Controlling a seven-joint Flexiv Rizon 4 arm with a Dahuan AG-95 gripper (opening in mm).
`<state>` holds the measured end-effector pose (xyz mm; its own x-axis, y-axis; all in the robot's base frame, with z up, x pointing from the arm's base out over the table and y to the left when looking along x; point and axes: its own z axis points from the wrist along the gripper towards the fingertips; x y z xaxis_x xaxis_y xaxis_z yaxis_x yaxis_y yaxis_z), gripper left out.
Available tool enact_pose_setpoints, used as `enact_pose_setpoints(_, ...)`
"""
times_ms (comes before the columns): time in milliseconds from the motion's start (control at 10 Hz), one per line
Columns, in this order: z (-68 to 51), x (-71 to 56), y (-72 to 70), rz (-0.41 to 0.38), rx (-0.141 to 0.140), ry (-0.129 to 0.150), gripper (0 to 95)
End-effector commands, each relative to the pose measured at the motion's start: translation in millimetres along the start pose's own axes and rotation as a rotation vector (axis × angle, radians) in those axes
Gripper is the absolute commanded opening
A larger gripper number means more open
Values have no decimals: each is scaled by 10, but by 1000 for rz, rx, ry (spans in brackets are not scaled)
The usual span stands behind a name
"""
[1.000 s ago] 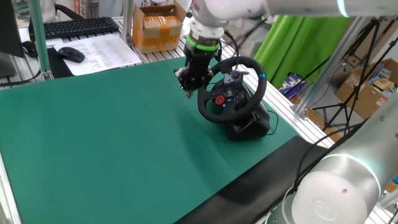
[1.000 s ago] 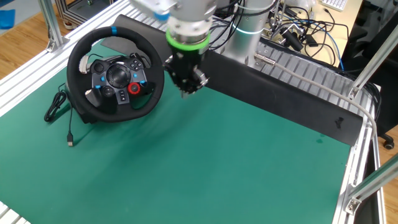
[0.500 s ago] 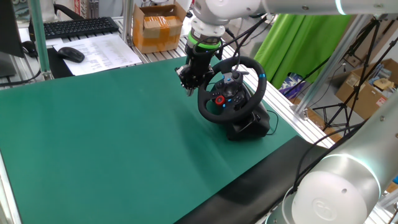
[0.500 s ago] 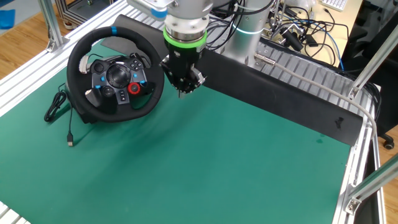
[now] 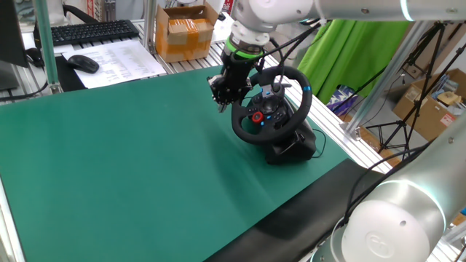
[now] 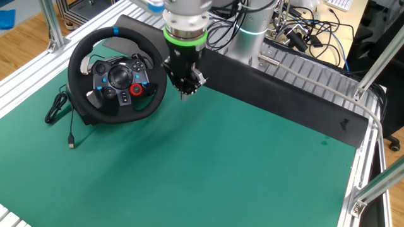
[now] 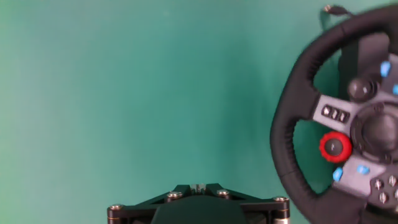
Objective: Rotate the steering wheel 90 degrees counterclockwise
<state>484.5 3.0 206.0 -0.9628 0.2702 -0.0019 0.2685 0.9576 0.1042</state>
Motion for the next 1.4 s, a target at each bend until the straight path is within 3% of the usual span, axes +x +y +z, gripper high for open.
enact_pose_setpoints(100,4,-17,9,98,9,-1,0)
enact_pose_setpoints(400,4,-17,9,149,33,-10,0)
enact_pose_setpoints(700,-12,-13,6,145,61,-13,0)
enact_pose_setpoints(800,-106,15,-15,100,97,-12,0)
enact_pose_setpoints(1000,-210,39,-52,66,134,-8,0)
enact_pose_setpoints(1100,-263,21,-101,54,167,-20,190)
enact_pose_setpoints(1200,-312,11,-145,41,182,-21,190)
enact_pose_setpoints(1400,-529,-16,-389,-10,185,7,190)
